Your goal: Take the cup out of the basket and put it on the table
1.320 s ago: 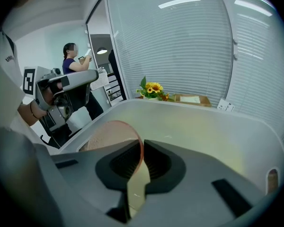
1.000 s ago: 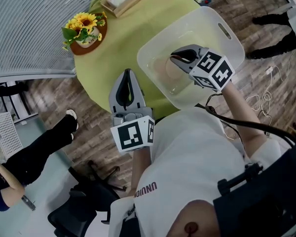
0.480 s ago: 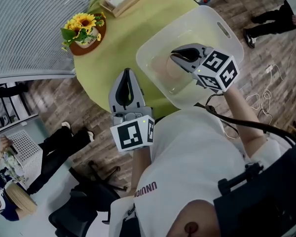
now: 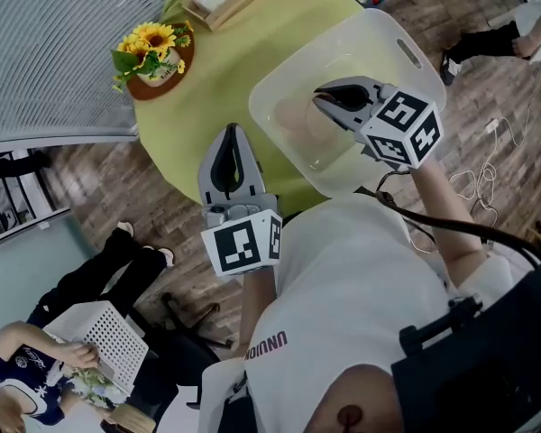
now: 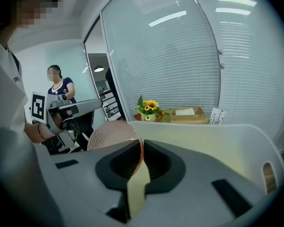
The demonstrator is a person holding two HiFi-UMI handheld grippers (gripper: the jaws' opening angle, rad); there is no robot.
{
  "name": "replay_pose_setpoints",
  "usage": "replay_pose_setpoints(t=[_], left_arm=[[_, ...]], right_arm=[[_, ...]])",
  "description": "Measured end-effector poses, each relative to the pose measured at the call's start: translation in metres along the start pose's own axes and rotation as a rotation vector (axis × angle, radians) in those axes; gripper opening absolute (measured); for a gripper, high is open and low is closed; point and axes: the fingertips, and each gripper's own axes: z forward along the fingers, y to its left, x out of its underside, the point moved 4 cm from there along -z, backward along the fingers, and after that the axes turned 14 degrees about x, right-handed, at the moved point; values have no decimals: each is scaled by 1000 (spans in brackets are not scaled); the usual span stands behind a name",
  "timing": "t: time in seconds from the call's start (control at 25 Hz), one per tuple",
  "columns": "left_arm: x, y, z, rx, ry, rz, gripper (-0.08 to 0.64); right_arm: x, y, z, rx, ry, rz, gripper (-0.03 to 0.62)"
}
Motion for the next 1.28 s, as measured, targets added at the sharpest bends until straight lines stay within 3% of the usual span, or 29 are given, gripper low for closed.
replay_pose_setpoints(t=[1.28], left_arm=[[0, -2, -2, 0, -5, 2, 11]], right_arm=[[-33, 0, -24, -16, -161, 64, 35]])
